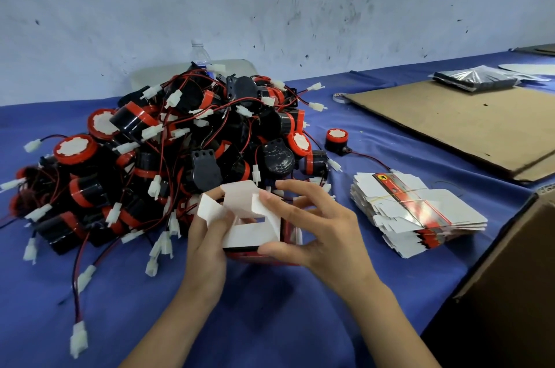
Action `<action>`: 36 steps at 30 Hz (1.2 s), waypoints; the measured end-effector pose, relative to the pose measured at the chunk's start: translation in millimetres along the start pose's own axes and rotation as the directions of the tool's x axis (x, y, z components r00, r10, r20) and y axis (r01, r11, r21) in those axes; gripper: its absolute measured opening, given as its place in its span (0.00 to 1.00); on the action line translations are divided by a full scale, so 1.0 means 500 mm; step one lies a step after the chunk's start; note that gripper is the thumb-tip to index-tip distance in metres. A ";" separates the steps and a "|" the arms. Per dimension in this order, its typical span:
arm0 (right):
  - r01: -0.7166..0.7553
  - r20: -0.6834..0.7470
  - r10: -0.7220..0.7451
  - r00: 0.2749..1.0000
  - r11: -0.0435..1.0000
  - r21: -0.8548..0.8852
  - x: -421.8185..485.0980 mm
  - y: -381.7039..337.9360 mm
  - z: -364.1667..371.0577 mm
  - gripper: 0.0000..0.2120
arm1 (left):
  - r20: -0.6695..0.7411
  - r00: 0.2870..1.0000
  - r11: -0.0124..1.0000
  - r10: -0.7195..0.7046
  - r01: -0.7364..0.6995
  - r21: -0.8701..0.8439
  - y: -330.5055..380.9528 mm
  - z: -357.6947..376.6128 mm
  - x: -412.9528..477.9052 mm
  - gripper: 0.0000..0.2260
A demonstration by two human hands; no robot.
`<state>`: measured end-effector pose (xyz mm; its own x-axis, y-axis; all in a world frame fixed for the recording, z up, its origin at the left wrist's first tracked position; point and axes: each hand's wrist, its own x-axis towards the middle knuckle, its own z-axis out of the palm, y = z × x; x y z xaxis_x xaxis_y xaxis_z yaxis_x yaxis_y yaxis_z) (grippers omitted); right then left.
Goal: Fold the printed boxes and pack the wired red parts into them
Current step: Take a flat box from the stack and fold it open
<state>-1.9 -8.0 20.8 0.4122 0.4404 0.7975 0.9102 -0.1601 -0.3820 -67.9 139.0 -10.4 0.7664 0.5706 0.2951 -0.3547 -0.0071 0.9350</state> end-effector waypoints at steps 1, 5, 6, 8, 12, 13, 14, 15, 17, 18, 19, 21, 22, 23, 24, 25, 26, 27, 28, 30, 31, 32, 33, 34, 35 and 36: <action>0.028 -0.050 -0.031 0.998 0.998 -0.050 0.002 -0.002 0.001 0.24 | 0.019 1.000 1.000 0.005 -0.005 0.013 -0.001 -0.001 0.002 0.14; 0.009 -0.095 -0.008 0.995 1.000 0.004 0.001 -0.006 0.012 0.29 | 0.080 0.995 0.998 0.057 -0.060 0.028 -0.004 -0.005 -0.002 0.17; -0.045 -0.068 0.050 0.996 0.996 0.078 0.001 -0.006 0.015 0.29 | 0.088 0.994 0.998 0.063 -0.066 0.025 -0.004 -0.005 -0.004 0.19; -0.181 -0.030 0.191 0.981 0.961 0.210 0.000 -0.007 0.021 0.25 | 0.137 0.986 0.992 0.091 -0.102 0.070 -0.002 -0.006 -0.007 0.25; -0.392 -0.090 0.438 0.895 0.866 0.310 0.001 -0.001 0.031 0.15 | 0.187 0.979 0.982 0.079 -0.109 0.156 0.003 0.002 -0.012 0.33; -0.412 -0.105 0.470 0.877 0.845 0.342 0.001 0.001 0.032 0.14 | 0.179 0.981 0.983 0.074 -0.103 0.155 0.006 0.005 -0.012 0.29; -0.420 -0.114 0.486 0.867 0.833 0.360 0.002 0.002 0.033 0.13 | 0.176 0.981 0.982 0.076 -0.104 0.155 0.008 0.008 -0.012 0.24; -0.420 -0.116 0.488 0.865 0.831 0.365 0.001 0.002 0.035 0.13 | 0.176 0.981 0.981 0.086 -0.114 0.155 0.009 0.009 -0.013 0.21; -0.412 -0.104 0.484 0.869 0.824 0.388 -0.002 -0.001 0.040 0.12 | 0.167 0.979 0.975 0.118 -0.146 0.165 0.012 0.008 -0.013 0.15; -0.410 -0.092 0.484 0.870 0.815 0.409 -0.003 -0.004 0.041 0.10 | 0.159 0.979 0.973 0.126 -0.153 0.170 0.014 0.007 -0.012 0.13; -0.411 -0.076 0.486 0.871 0.803 0.432 -0.004 -0.005 0.042 0.08 | 0.155 0.980 0.973 0.126 -0.153 0.175 0.014 0.006 -0.012 0.11; -0.411 -0.051 0.489 0.871 0.781 0.471 -0.005 -0.005 0.043 0.07 | 0.151 0.982 0.975 0.114 -0.140 0.174 0.014 0.005 -0.013 0.11; -0.423 -0.035 0.501 0.865 0.765 0.485 -0.005 -0.005 0.044 0.07 | 0.149 0.983 0.976 0.105 -0.131 0.175 0.015 0.005 -0.014 0.11; -0.452 -0.011 0.525 0.851 0.743 0.493 -0.007 -0.004 0.044 0.09 | 0.148 0.984 0.976 0.098 -0.124 0.179 0.014 0.005 -0.014 0.11; -0.489 0.015 0.555 0.831 0.718 0.496 -0.008 -0.001 0.043 0.12 | 0.147 0.985 0.976 0.089 -0.116 0.184 0.014 0.005 -0.015 0.12; -0.521 0.036 0.581 0.813 0.697 0.493 -0.010 0.003 0.043 0.14 | 0.150 0.986 0.977 0.077 -0.104 0.187 0.013 0.006 -0.015 0.12; -0.538 0.045 0.595 0.803 0.691 0.482 -0.011 0.008 0.041 0.15 | 0.156 0.986 0.978 0.060 -0.089 0.186 0.011 0.007 -0.015 0.13; -0.544 0.048 0.594 0.803 0.698 0.465 -0.012 0.013 0.040 0.15 | 0.162 0.986 0.981 0.044 -0.073 0.181 0.009 0.008 -0.016 0.14; -0.541 0.054 0.582 0.811 0.713 0.445 -0.012 0.016 0.039 0.15 | 0.166 0.986 0.983 0.032 -0.060 0.171 0.008 0.008 -0.016 0.14; -0.516 0.071 0.542 0.837 0.740 0.432 -0.012 0.020 0.038 0.15 | 0.170 0.985 0.987 0.029 -0.055 0.150 0.008 0.008 -0.017 0.14; -0.503 0.085 0.522 0.848 0.745 0.438 -0.011 0.019 0.038 0.15 | 0.176 0.984 0.987 0.034 -0.061 0.146 0.009 0.007 -0.016 0.14; -0.491 0.101 0.505 0.857 0.744 0.453 -0.009 0.019 0.038 0.15 | 0.182 0.982 0.987 0.040 -0.068 0.149 0.010 0.007 -0.016 0.14; -0.483 0.121 0.490 0.863 0.732 0.481 -0.008 0.018 0.037 0.15 | 0.188 0.981 0.985 0.046 -0.076 0.157 0.012 0.008 -0.016 0.14; -0.472 0.133 0.479 0.868 0.709 0.524 -0.008 0.017 0.037 0.17 | 0.193 0.980 0.983 0.049 -0.082 0.164 0.013 0.009 -0.017 0.14; -0.463 0.144 0.475 0.868 0.671 0.579 -0.009 0.014 0.036 0.22 | 0.202 0.978 0.983 0.052 -0.086 0.163 0.013 0.011 -0.017 0.14; -0.460 0.157 0.480 0.863 0.620 0.636 -0.010 0.012 0.035 0.30 | 0.215 0.975 0.984 0.054 -0.089 0.156 0.015 0.013 -0.017 0.15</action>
<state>0.7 4.2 6.5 0.7861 0.4422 0.4318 0.3484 0.2599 -0.9006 -73.7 128.5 -4.8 0.8435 0.3791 0.3804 -0.3336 -0.1853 0.9243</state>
